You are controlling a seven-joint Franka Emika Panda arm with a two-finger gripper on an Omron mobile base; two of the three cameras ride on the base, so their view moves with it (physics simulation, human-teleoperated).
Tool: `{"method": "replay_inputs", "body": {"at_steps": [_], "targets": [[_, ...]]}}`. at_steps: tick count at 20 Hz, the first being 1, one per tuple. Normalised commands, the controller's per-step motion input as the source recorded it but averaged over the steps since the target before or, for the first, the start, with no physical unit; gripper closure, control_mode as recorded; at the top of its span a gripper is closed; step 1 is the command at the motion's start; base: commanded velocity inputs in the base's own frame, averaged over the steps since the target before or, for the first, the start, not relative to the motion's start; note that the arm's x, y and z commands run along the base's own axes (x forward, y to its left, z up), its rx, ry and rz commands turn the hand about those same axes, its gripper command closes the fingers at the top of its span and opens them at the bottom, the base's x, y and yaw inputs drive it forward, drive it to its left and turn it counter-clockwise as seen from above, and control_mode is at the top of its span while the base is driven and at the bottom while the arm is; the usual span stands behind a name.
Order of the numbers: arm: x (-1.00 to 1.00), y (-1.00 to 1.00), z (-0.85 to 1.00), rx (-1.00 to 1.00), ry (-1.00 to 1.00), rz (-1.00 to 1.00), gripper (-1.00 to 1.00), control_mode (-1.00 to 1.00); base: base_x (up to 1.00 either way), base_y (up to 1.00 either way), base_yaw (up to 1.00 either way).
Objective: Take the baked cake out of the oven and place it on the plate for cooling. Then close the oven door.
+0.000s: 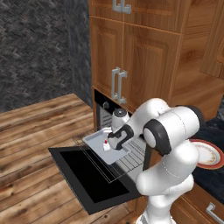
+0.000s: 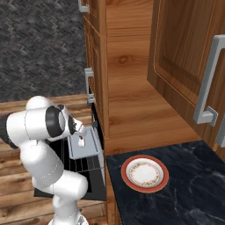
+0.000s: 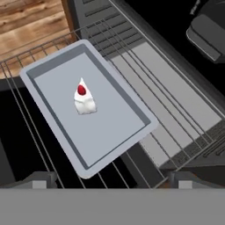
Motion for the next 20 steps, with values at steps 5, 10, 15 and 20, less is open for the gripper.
{"method": "replay_inputs", "body": {"at_steps": [5, 10, 15, 20], "targets": [[0.23, 0.15, -0.21, 0.0, 0.0, 0.0, -1.0, -1.0, 0.0, 0.0, 0.0], [0.19, 0.12, -0.28, 0.0, 0.0, 0.0, -1.0, -1.0, 0.0, 0.0, 0.0], [0.2, 0.03, -0.37, 0.0, 0.0, 0.0, -1.0, -1.0, 0.0, 0.0, 0.0], [0.29, 0.0, -0.27, 0.0, 0.0, 0.01, -1.0, -1.0, 0.0, 0.0, 0.0]]}}
